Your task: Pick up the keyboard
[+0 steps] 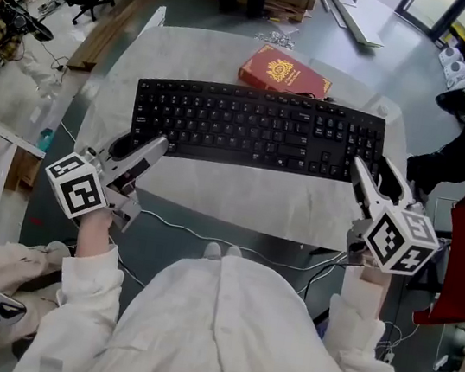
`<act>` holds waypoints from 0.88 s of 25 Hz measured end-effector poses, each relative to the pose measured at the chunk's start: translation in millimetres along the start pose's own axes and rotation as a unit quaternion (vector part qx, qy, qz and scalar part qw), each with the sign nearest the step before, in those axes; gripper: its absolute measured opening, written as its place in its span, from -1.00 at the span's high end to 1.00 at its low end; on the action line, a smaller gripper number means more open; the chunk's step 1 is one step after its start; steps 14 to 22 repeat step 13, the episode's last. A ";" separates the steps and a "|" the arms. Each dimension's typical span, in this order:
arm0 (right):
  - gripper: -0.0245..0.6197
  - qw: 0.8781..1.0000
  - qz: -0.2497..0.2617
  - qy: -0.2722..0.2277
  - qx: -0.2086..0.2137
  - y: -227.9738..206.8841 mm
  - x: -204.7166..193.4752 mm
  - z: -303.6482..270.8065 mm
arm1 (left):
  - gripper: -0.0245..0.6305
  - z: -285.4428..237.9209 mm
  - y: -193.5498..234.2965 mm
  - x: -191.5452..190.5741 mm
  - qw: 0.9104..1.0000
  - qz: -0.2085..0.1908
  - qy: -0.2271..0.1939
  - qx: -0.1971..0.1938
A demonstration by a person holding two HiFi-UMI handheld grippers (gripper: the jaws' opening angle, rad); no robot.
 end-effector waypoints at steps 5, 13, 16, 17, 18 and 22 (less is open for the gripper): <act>0.01 1.000 -0.003 0.002 0.000 -0.5 -1.5 -0.3 | 0.24 -0.6 -0.5 2.1 1.000 -0.005 0.004 0.000; 0.01 1.000 0.000 -0.003 -0.001 -1.4 -2.4 1.7 | 0.24 0.1 -2.7 0.0 1.000 -0.007 0.001 0.000; 0.01 1.000 0.000 -0.003 -0.001 -1.4 -2.4 1.7 | 0.24 0.1 -2.7 0.0 1.000 -0.007 0.001 0.000; 0.01 1.000 0.000 -0.003 -0.001 -1.4 -2.4 1.7 | 0.24 0.1 -2.7 0.0 1.000 -0.007 0.001 0.000; 0.01 1.000 0.000 -0.003 -0.001 -1.4 -2.4 1.7 | 0.24 0.1 -2.7 0.0 1.000 -0.007 0.001 0.000; 0.01 1.000 0.000 -0.003 -0.001 -1.4 -2.4 1.7 | 0.24 0.1 -2.7 0.0 1.000 -0.007 0.001 0.000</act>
Point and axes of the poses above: the fingertips, and each gripper's own axes: z backward along the fingers, y to its left, x out of its top, the point moved 9 cm from there along z, backward along the fingers, and after that the axes turned 11 degrees about -y, right-handed, at the moved point
